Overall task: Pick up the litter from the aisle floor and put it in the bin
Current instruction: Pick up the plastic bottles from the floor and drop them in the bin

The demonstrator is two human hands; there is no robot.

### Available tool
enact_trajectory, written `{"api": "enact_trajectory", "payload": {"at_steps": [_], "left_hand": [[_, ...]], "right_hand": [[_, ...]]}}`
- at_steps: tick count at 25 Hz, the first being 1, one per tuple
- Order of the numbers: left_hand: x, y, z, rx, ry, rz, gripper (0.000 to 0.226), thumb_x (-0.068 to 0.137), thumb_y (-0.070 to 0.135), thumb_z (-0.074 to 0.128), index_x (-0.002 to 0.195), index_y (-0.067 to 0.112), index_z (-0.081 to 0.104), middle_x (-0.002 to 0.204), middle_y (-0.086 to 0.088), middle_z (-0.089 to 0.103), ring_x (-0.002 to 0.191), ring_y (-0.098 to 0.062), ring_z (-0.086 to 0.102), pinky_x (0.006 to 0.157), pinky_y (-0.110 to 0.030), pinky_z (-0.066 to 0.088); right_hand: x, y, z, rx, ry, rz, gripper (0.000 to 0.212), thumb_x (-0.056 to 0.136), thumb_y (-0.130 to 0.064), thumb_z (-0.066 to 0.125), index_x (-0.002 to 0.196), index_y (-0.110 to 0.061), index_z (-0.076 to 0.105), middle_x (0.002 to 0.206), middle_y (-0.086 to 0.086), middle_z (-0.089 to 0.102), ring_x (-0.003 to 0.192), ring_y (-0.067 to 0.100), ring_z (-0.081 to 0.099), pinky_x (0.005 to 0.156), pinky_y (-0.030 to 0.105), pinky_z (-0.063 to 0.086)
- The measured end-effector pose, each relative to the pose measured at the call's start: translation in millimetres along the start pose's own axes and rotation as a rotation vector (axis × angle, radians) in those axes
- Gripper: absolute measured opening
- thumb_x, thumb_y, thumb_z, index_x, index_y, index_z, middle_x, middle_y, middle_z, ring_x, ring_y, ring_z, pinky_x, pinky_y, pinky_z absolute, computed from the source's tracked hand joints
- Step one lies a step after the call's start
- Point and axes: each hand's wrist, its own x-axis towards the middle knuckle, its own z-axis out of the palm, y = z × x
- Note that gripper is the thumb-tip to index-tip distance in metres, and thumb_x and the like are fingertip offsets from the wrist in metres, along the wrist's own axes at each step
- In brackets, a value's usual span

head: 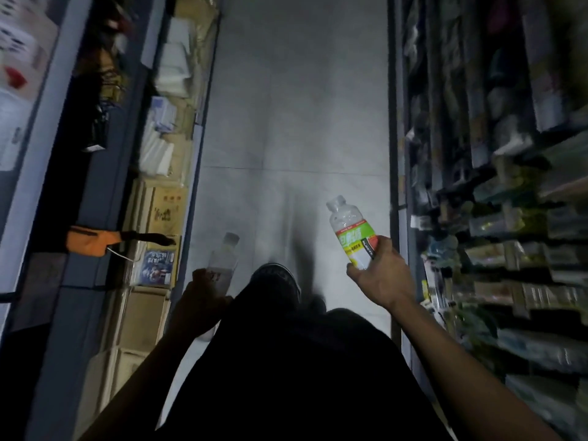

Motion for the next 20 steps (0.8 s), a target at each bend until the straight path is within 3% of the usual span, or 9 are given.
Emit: {"api": "enact_trajectory", "payload": {"at_steps": [4,9,15,17,20], "left_hand": [[55.2,45.2,-31.8,-0.095,0.044,-0.075,0.082,0.069,0.033,0.081,0.134,0.011,0.036,0.115,-0.010,0.057,0.099,-0.028,0.056,0.079,-0.038,0.043],[159.7,142.5,-99.7,-0.134,0.072,-0.076,0.090,0.060,0.039,0.078,0.136,0.013,0.037,0.114,-0.009,0.056,0.099,-0.031,0.057,0.081,-0.040,0.047],[289.3,302.2,-181.4,0.035,0.097,0.096,0.082,0.074,0.026,0.081,0.140,0.010,0.035,0.127,-0.012,0.057,0.111,-0.035,0.058,0.079,-0.036,0.039],[324.4,357.3,-201.9,0.077,0.107,0.168,0.080,0.075,0.025,0.080,0.140,0.009,0.035,0.125,-0.013,0.058,0.105,-0.032,0.058,0.079,-0.035,0.039],[386.9,435.2,-224.4,0.112,0.102,0.268,0.080,0.075,0.030,0.079,0.140,0.012,0.035,0.123,-0.008,0.055,0.097,-0.022,0.051,0.078,-0.036,0.042]], "right_hand": [[104.7,-72.5,-28.6,-0.033,-0.001,-0.107,0.072,0.070,-0.055,0.074,0.126,-0.024,0.041,0.115,0.006,0.064,0.096,0.035,0.066,0.077,0.041,0.055],[216.4,-144.7,-66.5,-0.062,0.018,-0.064,0.070,0.071,-0.051,0.077,0.125,-0.024,0.042,0.112,0.007,0.066,0.095,0.035,0.066,0.073,0.037,0.050],[313.8,-175.9,-120.2,-0.070,0.060,0.075,0.081,0.074,-0.059,0.078,0.133,-0.021,0.038,0.114,0.017,0.068,0.100,0.040,0.068,0.082,0.045,0.055],[340.9,-176.7,-135.2,-0.036,0.087,0.136,0.085,0.071,-0.066,0.077,0.133,-0.021,0.038,0.110,0.016,0.070,0.099,0.040,0.069,0.081,0.046,0.056],[400.8,-183.3,-158.8,0.021,0.129,0.211,0.084,0.072,-0.059,0.079,0.135,-0.022,0.037,0.111,0.019,0.071,0.101,0.042,0.069,0.081,0.046,0.053]]}}
